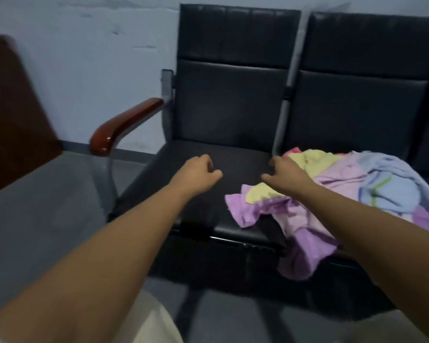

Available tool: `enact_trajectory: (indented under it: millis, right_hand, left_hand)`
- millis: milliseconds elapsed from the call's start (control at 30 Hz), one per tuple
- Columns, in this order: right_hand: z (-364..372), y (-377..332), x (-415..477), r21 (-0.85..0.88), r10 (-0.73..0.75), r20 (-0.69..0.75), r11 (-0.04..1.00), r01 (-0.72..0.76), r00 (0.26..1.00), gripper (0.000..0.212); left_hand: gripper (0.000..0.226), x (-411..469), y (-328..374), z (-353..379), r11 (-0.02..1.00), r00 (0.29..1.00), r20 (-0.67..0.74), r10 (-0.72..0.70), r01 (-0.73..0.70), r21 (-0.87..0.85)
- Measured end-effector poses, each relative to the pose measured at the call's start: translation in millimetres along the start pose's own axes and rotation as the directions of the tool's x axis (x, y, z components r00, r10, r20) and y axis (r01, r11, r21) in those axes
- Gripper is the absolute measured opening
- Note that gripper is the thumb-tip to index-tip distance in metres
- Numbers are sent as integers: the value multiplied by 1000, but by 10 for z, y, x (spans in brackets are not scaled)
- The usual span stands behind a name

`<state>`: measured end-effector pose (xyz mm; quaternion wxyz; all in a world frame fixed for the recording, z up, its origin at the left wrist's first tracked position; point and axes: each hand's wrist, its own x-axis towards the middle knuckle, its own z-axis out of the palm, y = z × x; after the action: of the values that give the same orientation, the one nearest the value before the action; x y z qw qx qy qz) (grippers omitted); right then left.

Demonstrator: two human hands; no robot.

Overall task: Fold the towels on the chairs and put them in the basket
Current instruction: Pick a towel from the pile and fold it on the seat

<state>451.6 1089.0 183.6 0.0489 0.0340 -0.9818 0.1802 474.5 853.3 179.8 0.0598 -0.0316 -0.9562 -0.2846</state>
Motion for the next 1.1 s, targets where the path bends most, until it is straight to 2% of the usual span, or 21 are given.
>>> enact_trajectory:
  millis: [67, 167, 267, 333, 433, 500, 567, 667, 833, 967, 1033, 1100]
  right_hand:
    - [53, 393, 0, -31, 69, 11, 997, -69, 998, 65]
    - [160, 826, 42, -105, 129, 35, 987, -124, 991, 52]
    - [315, 1023, 115, -203, 106, 14, 974, -101, 994, 43]
    - [390, 1102, 203, -243, 72, -27, 967, -77, 997, 37]
    - [433, 1168, 306, -276, 35, -58, 960, -49, 998, 42]
    - [453, 1187, 347, -318, 26, -55, 947, -42, 998, 47]
    - [509, 1170, 362, -398, 37, -29, 916, -46, 999, 39]
    - [592, 1146, 383, -449, 54, -48, 891, -70, 997, 30]
    - [491, 1063, 380, -230, 39, -219, 969, -90, 975, 25]
    - [283, 872, 309, -37, -57, -371, 998, 46, 927, 20]
    - [190, 702, 254, 179, -68, -360, 974, 141, 931, 15]
    - [132, 504, 182, 346, -82, -318, 918, 196, 944, 11]
  left_hand:
    - [30, 144, 142, 399, 1000, 996, 82, 30, -30, -8]
    - [34, 388, 294, 968, 996, 973, 221, 71, -83, 45]
    - [51, 550, 344, 1328, 989, 940, 324, 103, -133, 71]
    - [53, 640, 352, 1510, 980, 922, 371, 113, -165, 113]
    - [37, 727, 373, 1622, 961, 936, 344, 81, -165, 222]
    - [24, 785, 392, 1614, 971, 951, 295, 89, -149, 188]
    - [9, 803, 399, 1562, 977, 954, 275, 121, -164, 139]
    - [14, 768, 410, 1418, 984, 962, 219, 162, -174, 36]
    - [14, 648, 421, 1159, 988, 979, 138, 149, -140, -71]
    - [8, 611, 366, 1026, 973, 997, 25, 67, -60, -222]
    - [7, 594, 333, 975, 891, 995, 72, 66, -26, -453]
    - [38, 554, 323, 932, 777, 959, 192, 209, -43, -628]
